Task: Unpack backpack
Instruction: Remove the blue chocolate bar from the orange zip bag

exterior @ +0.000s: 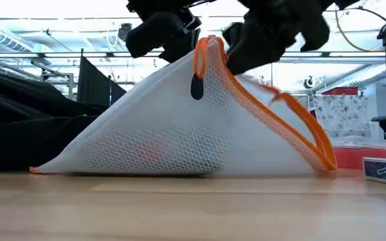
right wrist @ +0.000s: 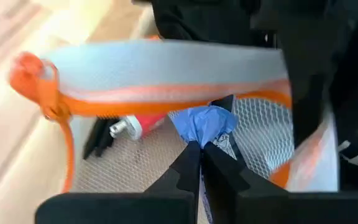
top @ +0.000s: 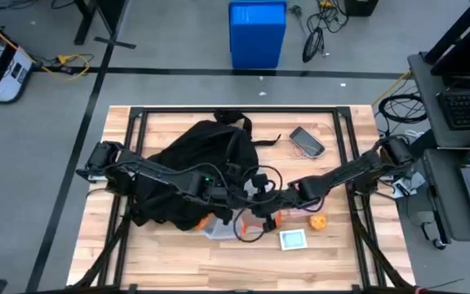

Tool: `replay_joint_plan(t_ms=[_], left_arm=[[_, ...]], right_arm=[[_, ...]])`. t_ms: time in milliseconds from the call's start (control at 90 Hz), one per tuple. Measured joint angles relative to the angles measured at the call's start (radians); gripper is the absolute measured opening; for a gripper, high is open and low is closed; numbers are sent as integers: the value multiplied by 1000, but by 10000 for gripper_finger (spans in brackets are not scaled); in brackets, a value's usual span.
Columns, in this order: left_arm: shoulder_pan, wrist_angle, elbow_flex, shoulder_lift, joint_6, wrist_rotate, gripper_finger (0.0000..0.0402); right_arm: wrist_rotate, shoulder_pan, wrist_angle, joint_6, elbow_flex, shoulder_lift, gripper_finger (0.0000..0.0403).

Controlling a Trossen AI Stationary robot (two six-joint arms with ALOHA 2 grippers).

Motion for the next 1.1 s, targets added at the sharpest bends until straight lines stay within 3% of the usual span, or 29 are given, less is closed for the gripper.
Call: replay_joint_plan(t_ms=[544, 1100], left_arm=[[43, -82, 0, 0, -126, -24, 0], [44, -83, -1, 1, -131, -24, 0]], right_arm=[[-5, 119, -121, 134, 1, -187, 0], [0, 187, -653, 541, 1, -340, 0]])
